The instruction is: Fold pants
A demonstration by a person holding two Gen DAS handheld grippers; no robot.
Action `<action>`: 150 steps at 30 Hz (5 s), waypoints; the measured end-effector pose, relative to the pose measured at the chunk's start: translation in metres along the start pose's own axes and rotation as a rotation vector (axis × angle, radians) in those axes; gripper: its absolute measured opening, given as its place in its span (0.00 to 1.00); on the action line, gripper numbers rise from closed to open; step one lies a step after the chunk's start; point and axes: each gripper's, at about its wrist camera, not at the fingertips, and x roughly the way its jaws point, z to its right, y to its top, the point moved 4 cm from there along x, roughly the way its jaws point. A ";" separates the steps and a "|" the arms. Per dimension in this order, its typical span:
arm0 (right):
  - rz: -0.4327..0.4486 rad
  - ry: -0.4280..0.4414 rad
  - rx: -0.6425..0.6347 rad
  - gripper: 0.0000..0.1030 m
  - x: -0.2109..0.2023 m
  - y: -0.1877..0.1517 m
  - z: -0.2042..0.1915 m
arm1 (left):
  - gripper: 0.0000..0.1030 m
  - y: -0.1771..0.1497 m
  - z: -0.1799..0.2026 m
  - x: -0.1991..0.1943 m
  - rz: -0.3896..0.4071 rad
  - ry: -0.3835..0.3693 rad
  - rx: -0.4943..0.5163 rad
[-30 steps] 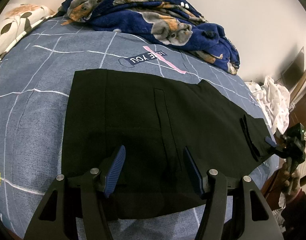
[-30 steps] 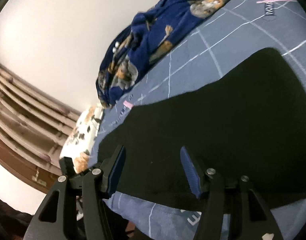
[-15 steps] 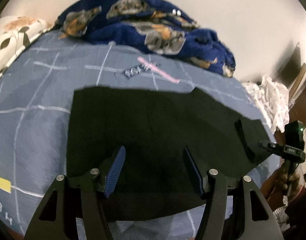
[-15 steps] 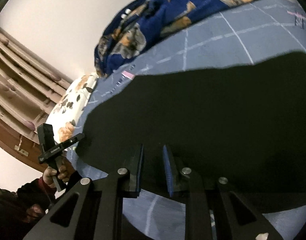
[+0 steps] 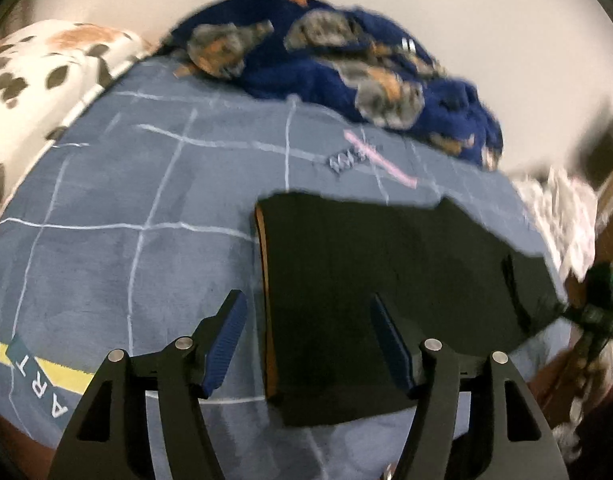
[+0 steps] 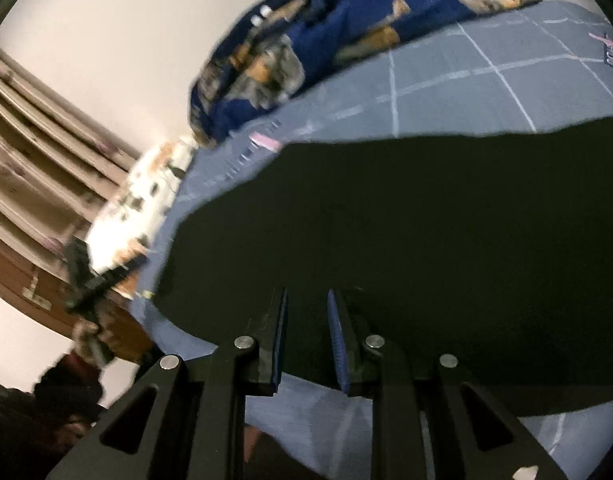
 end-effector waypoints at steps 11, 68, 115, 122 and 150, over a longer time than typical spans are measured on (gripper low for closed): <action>-0.034 0.096 -0.008 0.45 0.016 -0.018 -0.056 | 0.63 -0.006 -0.011 0.027 -0.044 -0.061 0.006; -0.154 0.141 0.078 0.58 0.077 -0.048 -0.073 | 0.84 -0.007 0.015 0.052 -0.023 0.192 0.271; -0.132 0.165 0.137 0.59 0.083 -0.051 -0.066 | 0.27 0.020 -0.006 0.048 -0.128 -0.220 0.032; -0.132 0.166 0.136 0.59 0.082 -0.051 -0.066 | 0.29 0.016 -0.012 0.059 -0.183 -0.204 0.019; -0.105 0.168 0.133 0.66 0.082 -0.046 -0.071 | 0.17 0.016 0.009 0.033 -0.130 -0.306 -0.050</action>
